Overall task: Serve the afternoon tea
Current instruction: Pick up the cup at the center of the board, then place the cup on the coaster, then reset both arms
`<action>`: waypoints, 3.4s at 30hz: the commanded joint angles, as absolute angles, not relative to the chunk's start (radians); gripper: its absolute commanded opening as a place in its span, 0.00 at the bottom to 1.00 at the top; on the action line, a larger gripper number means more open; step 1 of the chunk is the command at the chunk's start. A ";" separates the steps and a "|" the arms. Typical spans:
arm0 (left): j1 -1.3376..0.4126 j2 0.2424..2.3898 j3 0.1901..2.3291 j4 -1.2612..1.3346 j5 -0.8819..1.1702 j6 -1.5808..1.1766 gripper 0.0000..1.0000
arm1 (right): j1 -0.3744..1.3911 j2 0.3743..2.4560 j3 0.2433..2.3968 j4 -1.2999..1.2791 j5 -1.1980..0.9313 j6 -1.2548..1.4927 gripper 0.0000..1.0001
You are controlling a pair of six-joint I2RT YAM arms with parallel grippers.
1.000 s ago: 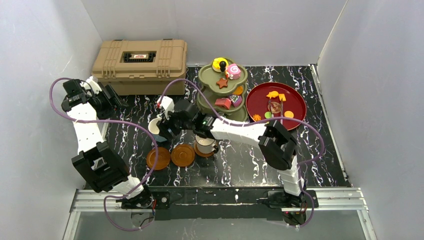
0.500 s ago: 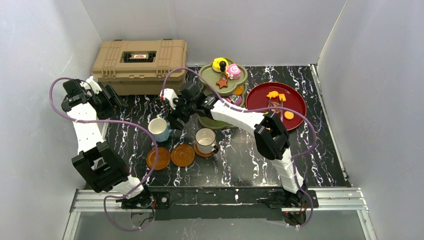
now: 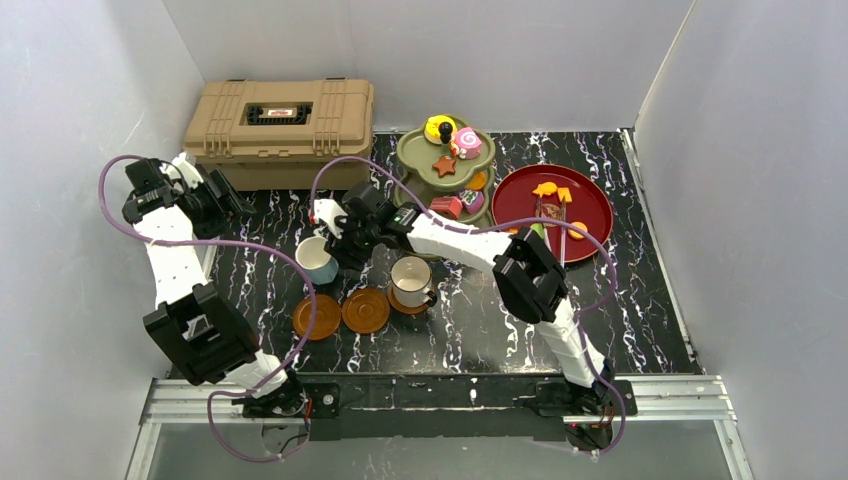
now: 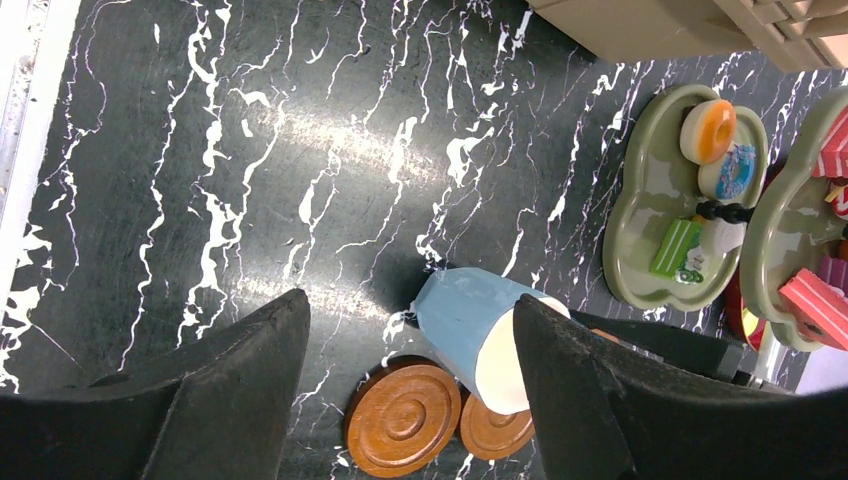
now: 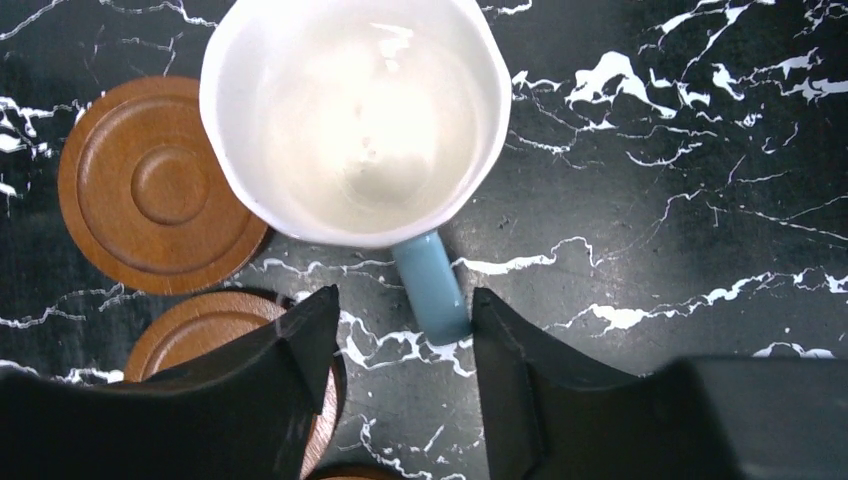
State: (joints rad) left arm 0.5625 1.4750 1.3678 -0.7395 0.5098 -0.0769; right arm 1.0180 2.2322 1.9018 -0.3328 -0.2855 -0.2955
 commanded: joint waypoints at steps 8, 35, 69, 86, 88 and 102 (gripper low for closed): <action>0.579 1.429 1.383 -0.767 0.543 -0.058 0.71 | 1.066 2.233 1.933 -0.239 -0.206 -0.293 0.48; 0.591 1.415 1.388 -0.788 0.567 -0.034 0.71 | 1.187 1.821 1.522 0.035 0.050 -0.129 0.01; 0.578 1.353 1.276 -0.730 0.614 -0.005 0.77 | 1.289 1.621 1.184 0.060 0.221 -0.018 0.01; 0.516 1.322 1.253 -0.696 0.597 0.034 0.98 | 1.327 1.578 1.186 0.045 0.367 -0.008 0.98; 0.498 1.319 1.251 -0.702 0.597 0.040 0.98 | 1.327 1.536 1.194 0.038 0.397 -0.008 0.98; 0.294 1.106 0.632 0.040 0.610 0.008 0.98 | 0.911 0.946 0.739 -0.076 0.896 0.233 0.98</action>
State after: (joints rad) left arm 0.3130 1.1114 0.7605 -0.2920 0.5930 0.0166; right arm 1.1118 1.0698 0.9070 -0.0433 0.6827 0.1261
